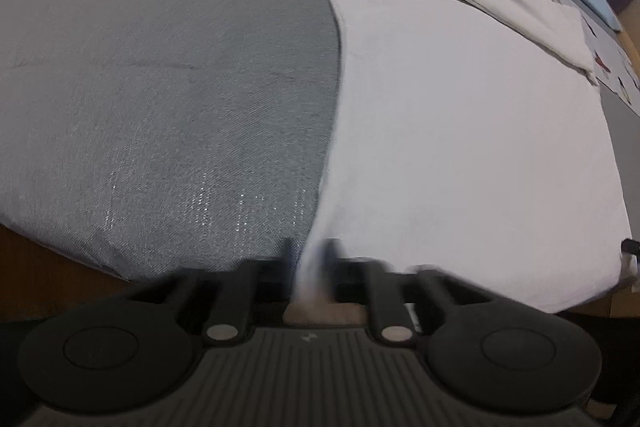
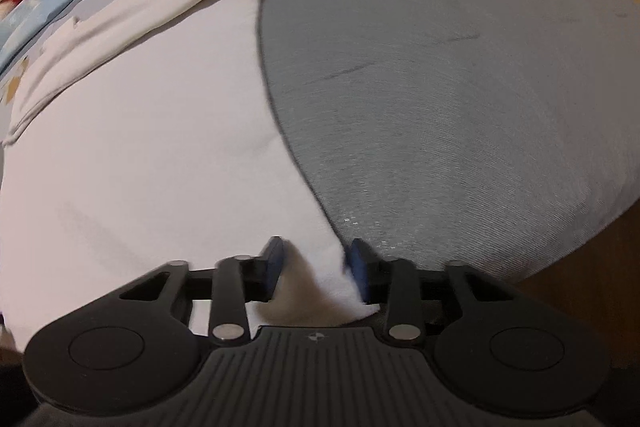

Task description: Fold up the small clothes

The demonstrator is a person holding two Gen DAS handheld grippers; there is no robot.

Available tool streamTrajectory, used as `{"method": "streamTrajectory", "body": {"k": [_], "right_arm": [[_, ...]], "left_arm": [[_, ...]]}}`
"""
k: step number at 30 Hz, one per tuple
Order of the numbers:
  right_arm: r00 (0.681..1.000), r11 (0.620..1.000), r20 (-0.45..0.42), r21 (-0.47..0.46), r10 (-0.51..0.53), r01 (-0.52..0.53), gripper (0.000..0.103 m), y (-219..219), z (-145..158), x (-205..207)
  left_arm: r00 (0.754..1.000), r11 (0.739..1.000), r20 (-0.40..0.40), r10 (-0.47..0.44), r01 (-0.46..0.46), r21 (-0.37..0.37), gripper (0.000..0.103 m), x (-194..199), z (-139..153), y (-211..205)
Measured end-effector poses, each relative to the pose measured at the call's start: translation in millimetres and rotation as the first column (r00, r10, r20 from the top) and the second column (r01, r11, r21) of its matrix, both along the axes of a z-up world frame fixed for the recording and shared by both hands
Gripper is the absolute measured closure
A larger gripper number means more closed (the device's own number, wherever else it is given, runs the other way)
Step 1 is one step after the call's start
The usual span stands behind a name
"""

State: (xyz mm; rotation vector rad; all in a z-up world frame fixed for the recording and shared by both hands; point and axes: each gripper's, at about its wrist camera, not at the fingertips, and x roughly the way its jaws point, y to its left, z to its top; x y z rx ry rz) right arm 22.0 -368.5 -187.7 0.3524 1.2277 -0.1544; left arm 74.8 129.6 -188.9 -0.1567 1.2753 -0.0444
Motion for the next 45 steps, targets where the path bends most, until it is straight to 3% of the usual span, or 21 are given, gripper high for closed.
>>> {"method": "streamTrajectory", "body": {"k": [3, 6, 8, 12, 14, 16, 21, 25, 27, 32, 36, 38, 41, 45], "right_arm": [[0.997, 0.999, 0.072, 0.023, -0.034, 0.033, 0.099, -6.6, 18.1, -6.3], [0.989, 0.997, 0.138, 0.063, -0.058, 0.050, 0.099, -12.3, 33.0, -13.6], [0.993, 0.995, 0.088, 0.070, -0.076, 0.070, 0.097, -15.5, 24.1, -13.2], [0.996, 0.994, -0.001, 0.063, -0.088, 0.088, 0.093, -15.8, 7.6, -9.0], [0.997, 0.996, -0.019, 0.059, -0.073, 0.074, 0.092, -12.8, 5.2, -7.2], [0.998, 0.998, -0.033, 0.042, -0.052, 0.053, 0.091, -8.5, 3.8, -7.8], [0.999, 1.000, -0.039, 0.010, -0.014, 0.014, 0.090, -3.8, 4.7, -8.7], [0.999, 1.000, -0.043, -0.008, 0.006, -0.006, 0.090, 2.2, 3.1, -6.1], [0.999, 1.000, -0.043, -0.014, 0.021, -0.021, 0.090, 4.2, 4.4, -7.8], [0.998, 0.999, -0.045, -0.011, 0.035, -0.036, 0.091, 7.3, 7.5, -11.3], [0.996, 0.998, -0.075, -0.040, 0.046, -0.049, 0.088, 9.8, 4.7, -11.9], [0.995, 0.998, -0.096, -0.040, 0.036, -0.040, 0.082, 8.6, 2.1, -12.4], [0.995, 0.998, -0.094, -0.038, 0.044, -0.048, 0.082, 8.9, 2.3, -12.4], [0.997, 0.998, -0.059, -0.037, 0.041, -0.043, 0.096, 8.5, 8.0, -12.9]], "left_arm": [[0.999, 1.000, 0.041, -0.011, 0.011, -0.008, 0.100, -6.9, 14.0, -3.6], [0.996, 0.998, 0.092, 0.009, -0.003, -0.063, 0.100, -16.0, 28.3, 3.8], [0.997, 0.998, 0.079, 0.020, -0.015, -0.069, 0.100, -15.9, 26.3, 7.9], [0.999, 0.998, -0.029, 0.023, -0.025, -0.058, 0.095, -9.5, 7.4, 10.2], [0.999, 0.999, -0.035, 0.012, -0.013, -0.046, 0.092, -5.9, 4.0, 8.7], [0.999, 0.999, -0.037, 0.007, -0.009, -0.041, 0.081, -4.3, 2.8, 8.2], [0.999, 1.000, -0.051, -0.006, 0.005, -0.024, 0.079, -2.4, -5.0, 8.0], [0.999, 1.000, -0.046, -0.029, 0.028, -0.010, 0.081, -2.0, -6.1, 2.9], [0.998, 0.999, -0.040, -0.042, 0.041, -0.007, 0.096, -3.3, -5.1, -1.0], [0.997, 0.997, -0.016, -0.073, 0.073, -0.001, 0.096, -8.4, -0.1, -4.3], [0.997, 0.998, -0.052, -0.064, 0.064, -0.005, 0.090, -9.4, -5.4, -0.6], [0.994, 0.997, -0.073, -0.082, 0.083, 0.006, 0.090, -4.6, -12.5, -2.2], [0.993, 0.995, -0.071, -0.098, 0.100, 0.025, 0.092, -4.8, -15.0, -4.4], [0.993, 0.993, -0.027, -0.113, 0.114, 0.026, 0.096, -7.2, -7.5, -7.2]]}}
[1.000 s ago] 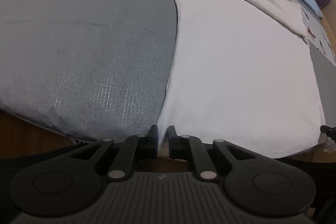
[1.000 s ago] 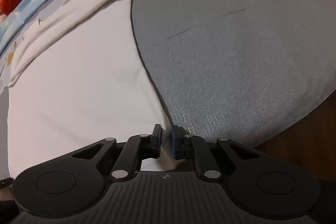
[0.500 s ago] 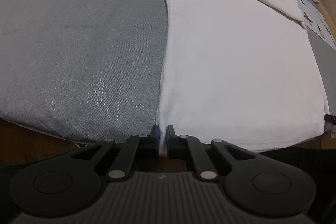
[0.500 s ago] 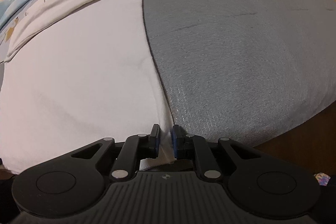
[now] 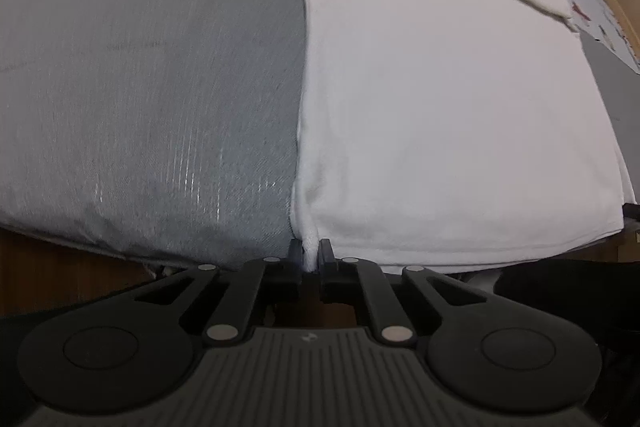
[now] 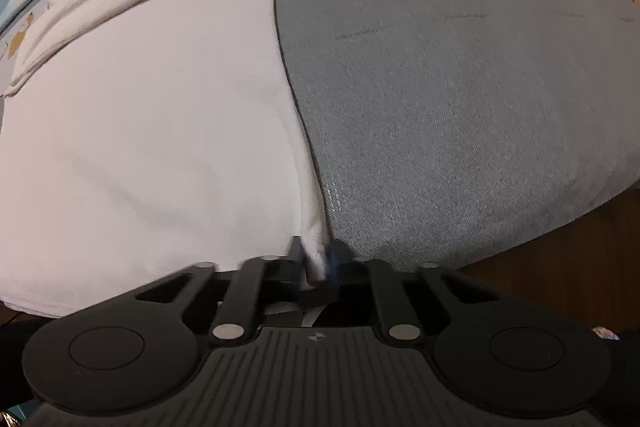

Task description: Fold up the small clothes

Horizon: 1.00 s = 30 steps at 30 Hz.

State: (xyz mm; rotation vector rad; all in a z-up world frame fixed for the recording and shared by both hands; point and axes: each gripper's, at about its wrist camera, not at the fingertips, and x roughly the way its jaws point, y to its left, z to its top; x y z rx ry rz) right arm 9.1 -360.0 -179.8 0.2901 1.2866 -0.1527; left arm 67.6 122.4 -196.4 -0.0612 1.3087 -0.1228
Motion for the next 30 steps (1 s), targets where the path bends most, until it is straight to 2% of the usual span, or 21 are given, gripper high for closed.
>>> {"method": "streamTrajectory", "body": {"k": [4, 7, 13, 17, 23, 25, 28, 30], "right_arm": [[0.995, 0.999, 0.097, 0.041, -0.032, 0.028, 0.096, -4.7, 22.4, -4.3], [0.981, 0.996, 0.188, 0.088, -0.046, 0.030, 0.097, -11.1, 48.4, -7.6], [0.925, 0.977, 0.359, 0.209, -0.123, 0.048, 0.097, -34.8, 110.3, -31.1], [0.893, 0.972, 0.433, 0.233, -0.121, 0.019, 0.097, -43.0, 146.9, -55.1], [0.874, 0.941, 0.465, 0.338, -0.142, -0.027, 0.097, -67.4, 192.4, -100.3], [0.855, 0.937, 0.494, 0.348, -0.157, -0.028, 0.097, -73.4, 206.3, -114.0], [0.848, 0.913, 0.481, 0.408, -0.224, 0.010, 0.097, -80.5, 202.8, -112.4], [0.862, 0.914, 0.453, 0.406, -0.228, 0.028, 0.097, -79.6, 189.6, -92.1]], "left_arm": [[0.997, 0.999, 0.068, -0.033, 0.032, 0.015, 0.096, -8.3, 18.1, -2.3], [0.989, 0.999, 0.139, -0.047, 0.048, -0.008, 0.097, -19.8, 41.6, -1.5], [0.961, 0.993, 0.264, -0.087, 0.105, -0.055, 0.097, -32.6, 103.6, 0.7], [0.934, 0.988, 0.341, -0.102, 0.135, -0.074, 0.098, -55.4, 148.6, 6.4], [0.896, 0.975, 0.434, -0.097, 0.173, -0.139, 0.098, -105.8, 226.1, 30.6], [0.883, 0.960, 0.463, -0.076, 0.190, -0.205, 0.098, -118.3, 247.8, 43.4], [0.890, 0.949, 0.456, 0.001, 0.143, -0.282, 0.098, -113.6, 250.8, 58.2], [0.903, 0.949, 0.427, 0.047, 0.093, -0.301, 0.098, -90.5, 240.3, 61.8]]}}
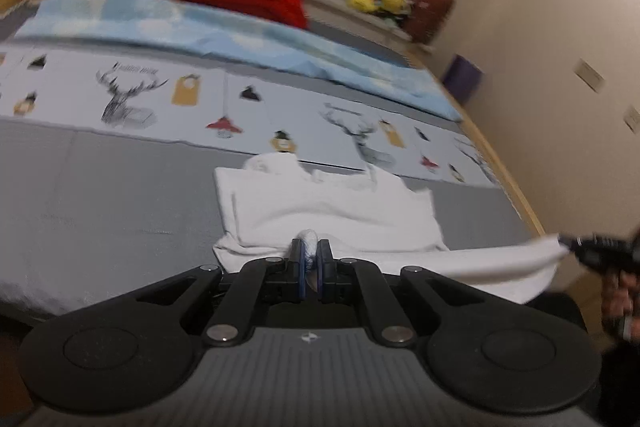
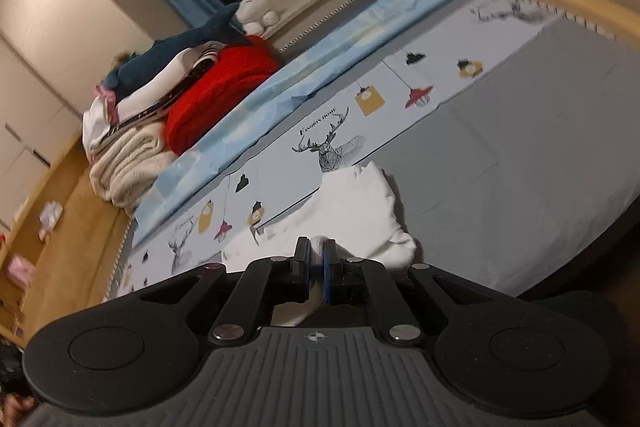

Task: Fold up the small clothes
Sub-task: 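Pinch the shirt hem with the left tool while the right tool pinches it too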

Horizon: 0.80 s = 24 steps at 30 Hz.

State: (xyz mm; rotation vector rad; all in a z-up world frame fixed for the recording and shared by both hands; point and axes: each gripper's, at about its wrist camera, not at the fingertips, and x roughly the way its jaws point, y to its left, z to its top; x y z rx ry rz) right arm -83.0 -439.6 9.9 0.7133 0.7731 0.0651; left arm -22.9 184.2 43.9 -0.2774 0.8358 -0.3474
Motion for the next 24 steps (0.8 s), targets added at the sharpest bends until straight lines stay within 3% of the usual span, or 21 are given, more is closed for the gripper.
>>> {"method": "streamTrajectory", "body": {"k": [3, 9, 11, 13, 15, 16, 17, 20, 24], "right_arm": [[0.996, 1.000, -0.085, -0.012, -0.007, 0.006, 0.097, 0.9, -29.4, 57.4], [0.971, 0.994, -0.239, -0.101, 0.008, -0.033, 0.097, 12.7, -98.6, 210.8], [0.962, 0.990, -0.272, -0.139, -0.017, -0.022, 0.095, 14.1, -121.5, 246.6], [0.965, 0.973, -0.250, -0.228, -0.083, 0.024, 0.091, 13.9, -134.2, 257.8], [0.959, 0.971, -0.271, -0.240, -0.087, 0.020, 0.090, 8.2, -147.5, 256.6], [0.952, 0.976, -0.299, -0.219, -0.070, 0.003, 0.088, 5.1, -151.9, 257.3], [0.957, 0.977, -0.286, -0.212, -0.051, -0.011, 0.087, 4.3, -151.6, 256.3], [0.965, 0.953, -0.260, -0.280, 0.043, -0.117, 0.087, 13.8, -150.9, 261.2], [0.942, 0.929, -0.299, -0.282, 0.151, -0.239, 0.083, 28.8, -169.3, 268.3]], "left_arm": [[0.998, 0.999, -0.049, 0.034, -0.034, 0.012, 0.098, 56.1, -27.2, -4.5], [0.979, 0.992, -0.186, 0.083, -0.064, 0.111, 0.096, 217.9, -112.1, -22.9], [0.977, 0.987, -0.175, 0.124, -0.103, 0.122, 0.094, 250.8, -130.2, -21.5], [0.973, 0.979, -0.139, 0.186, -0.172, 0.106, 0.089, 262.6, -144.1, -12.9], [0.960, 0.980, -0.195, 0.201, -0.199, 0.029, 0.087, 262.7, -159.9, -1.2], [0.950, 0.980, -0.240, 0.198, -0.195, 0.037, 0.087, 264.2, -166.2, 1.2], [0.955, 0.984, -0.236, 0.178, -0.168, 0.061, 0.087, 265.3, -167.8, 0.6], [0.970, 0.989, -0.221, 0.105, -0.077, 0.130, 0.073, 273.0, -174.2, -5.5], [0.956, 0.990, -0.279, 0.088, -0.052, 0.133, 0.073, 282.1, -199.3, -9.0]]}}
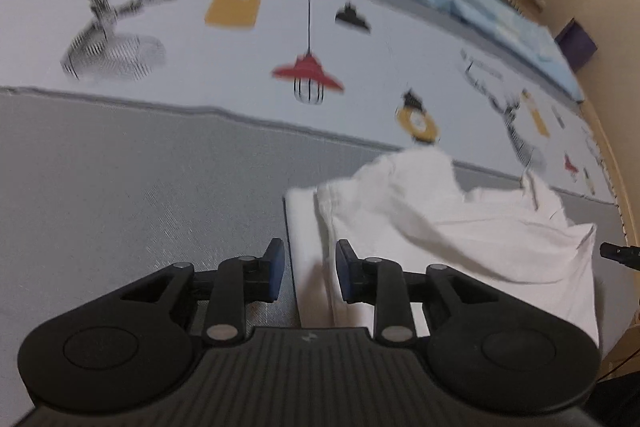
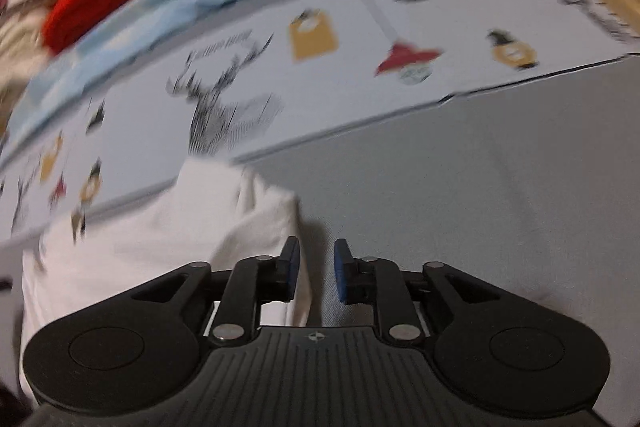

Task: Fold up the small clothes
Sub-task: 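Pinch the shirt hem with the left tool while the right tool pinches it too, then lift the hem with both tools and fold it over onto the shirt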

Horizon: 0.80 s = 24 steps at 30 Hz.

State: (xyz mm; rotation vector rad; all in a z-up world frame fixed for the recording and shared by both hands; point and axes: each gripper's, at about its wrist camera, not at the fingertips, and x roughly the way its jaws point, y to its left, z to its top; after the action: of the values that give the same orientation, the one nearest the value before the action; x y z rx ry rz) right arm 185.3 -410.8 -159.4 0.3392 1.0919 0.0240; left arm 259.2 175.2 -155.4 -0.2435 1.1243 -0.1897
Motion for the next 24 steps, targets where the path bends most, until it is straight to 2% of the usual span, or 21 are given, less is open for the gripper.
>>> {"method": "streamTrajectory", "body": {"k": [6, 9, 13, 14, 15, 16, 17, 18, 20, 22, 24], "right_arm": [[0.999, 0.999, 0.003, 0.012, 0.039, -0.039, 0.078, 14.4, -6.4, 20.1], [0.999, 0.999, -0.007, -0.017, 0.039, -0.039, 0.077, 19.8, -10.8, 28.3], [0.999, 0.999, 0.010, -0.022, 0.036, -0.035, 0.078, 23.3, -9.4, 33.9], [0.999, 0.999, 0.017, -0.032, 0.042, -0.041, 0.081, 25.1, -8.6, 34.7], [0.999, 0.998, 0.023, -0.043, 0.047, -0.046, 0.089, 26.7, -7.9, 35.5], [0.999, 0.998, 0.026, -0.049, 0.046, -0.045, 0.090, 27.5, -7.3, 36.4], [0.999, 0.998, 0.031, -0.051, 0.040, -0.038, 0.092, 27.6, -6.1, 37.3], [0.999, 0.998, 0.043, -0.050, 0.029, -0.027, 0.093, 27.0, -3.4, 37.9], [0.995, 1.000, 0.095, -0.030, -0.005, 0.007, 0.095, 25.1, 8.0, 37.2], [0.983, 0.999, 0.177, -0.004, -0.044, 0.045, 0.095, 22.0, 22.5, 34.9], [0.967, 0.996, 0.240, 0.005, -0.085, 0.087, 0.095, 18.2, 31.2, 36.2]], "left_arm": [[1.000, 1.000, 0.003, -0.028, 0.028, 0.002, 0.072, 13.4, -9.5, -20.8], [0.999, 0.999, -0.003, -0.032, 0.032, 0.018, 0.072, 19.5, -12.9, -25.9], [0.999, 1.000, 0.016, -0.029, 0.029, -0.007, 0.072, 24.1, -10.7, -26.9], [0.999, 0.999, 0.017, -0.032, 0.032, -0.001, 0.072, 25.5, -10.9, -29.3], [0.999, 0.999, 0.013, -0.041, 0.041, 0.010, 0.072, 26.9, -13.1, -31.1], [0.999, 0.999, 0.006, -0.051, 0.051, 0.021, 0.075, 28.4, -15.3, -33.1], [0.998, 0.998, 0.006, -0.059, 0.059, 0.030, 0.083, 29.0, -15.4, -33.9], [0.997, 0.997, 0.017, -0.071, 0.070, 0.039, 0.096, 29.2, -13.6, -34.6], [0.994, 0.996, 0.078, -0.081, 0.078, 0.040, 0.098, 26.9, -0.9, -30.8], [0.984, 0.999, 0.175, -0.032, 0.029, 0.021, 0.098, 22.4, 19.2, -20.7], [0.974, 0.999, 0.225, 0.031, -0.032, 0.003, 0.098, 22.1, 28.0, -13.1]]}}
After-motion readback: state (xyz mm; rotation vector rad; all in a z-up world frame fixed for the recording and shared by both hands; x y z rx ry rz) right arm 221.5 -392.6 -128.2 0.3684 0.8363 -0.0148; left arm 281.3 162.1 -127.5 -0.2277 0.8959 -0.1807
